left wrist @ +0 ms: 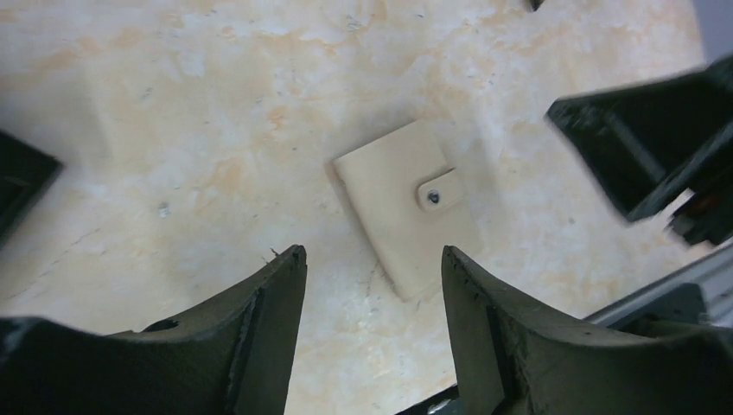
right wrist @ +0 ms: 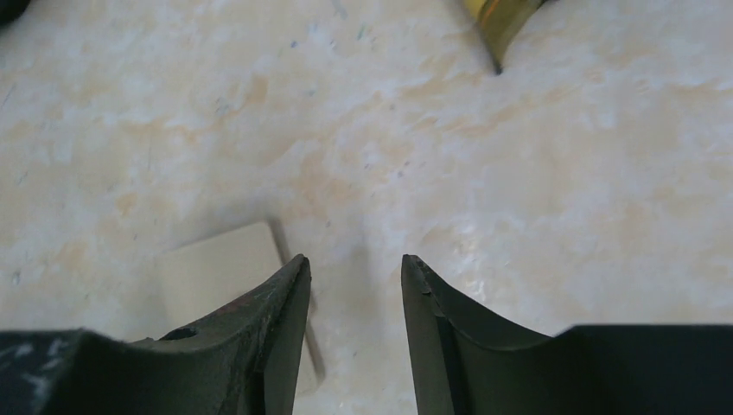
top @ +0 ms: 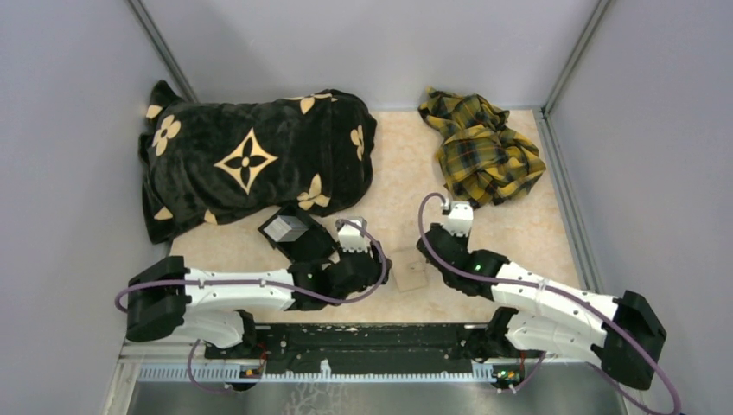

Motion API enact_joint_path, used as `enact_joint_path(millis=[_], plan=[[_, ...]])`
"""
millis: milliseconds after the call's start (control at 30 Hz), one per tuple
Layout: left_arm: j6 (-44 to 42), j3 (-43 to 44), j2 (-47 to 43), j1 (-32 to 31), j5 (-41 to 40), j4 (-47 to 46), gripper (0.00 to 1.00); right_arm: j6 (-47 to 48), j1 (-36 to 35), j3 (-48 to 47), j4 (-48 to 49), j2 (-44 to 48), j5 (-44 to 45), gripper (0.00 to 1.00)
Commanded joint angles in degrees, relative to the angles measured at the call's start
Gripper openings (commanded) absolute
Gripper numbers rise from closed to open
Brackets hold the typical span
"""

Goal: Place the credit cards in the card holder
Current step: Reset both arms

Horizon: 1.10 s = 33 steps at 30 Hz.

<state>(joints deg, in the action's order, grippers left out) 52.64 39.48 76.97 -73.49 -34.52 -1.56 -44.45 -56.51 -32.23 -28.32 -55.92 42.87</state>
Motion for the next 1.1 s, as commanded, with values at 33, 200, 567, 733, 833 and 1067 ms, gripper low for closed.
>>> enact_joint_path(millis=[33,200,567,733,833,1067], plan=[[1.0,2.5,-2.7,-4.8,-18.7,19.5,0.66,8.1,10.3,-0.1,4.2,5.0,-3.9,0.5],[5.4,-1.3,-8.6,-5.2,-29.8,25.7,0.67,9.6,14.4,0.3,5.0,5.6,-5.9,0.58],[-26.0,-13.4,-28.5,13.5,-24.2,-0.6,0.73,8.4,14.9,-1.0,7.3,0.8,0.8,0.74],[-38.6,-14.2,-28.2,26.5,-11.2,-11.6,0.73,7.7,14.9,-3.3,6.5,-0.2,2.7,0.82],[-35.7,-10.4,-21.6,31.5,-5.9,-7.2,0.73,7.2,14.9,-3.8,5.9,1.6,5.7,0.86],[-33.9,-9.9,-18.2,34.9,-1.7,-8.9,0.73,6.1,14.9,-4.4,4.3,5.6,9.3,0.92]])
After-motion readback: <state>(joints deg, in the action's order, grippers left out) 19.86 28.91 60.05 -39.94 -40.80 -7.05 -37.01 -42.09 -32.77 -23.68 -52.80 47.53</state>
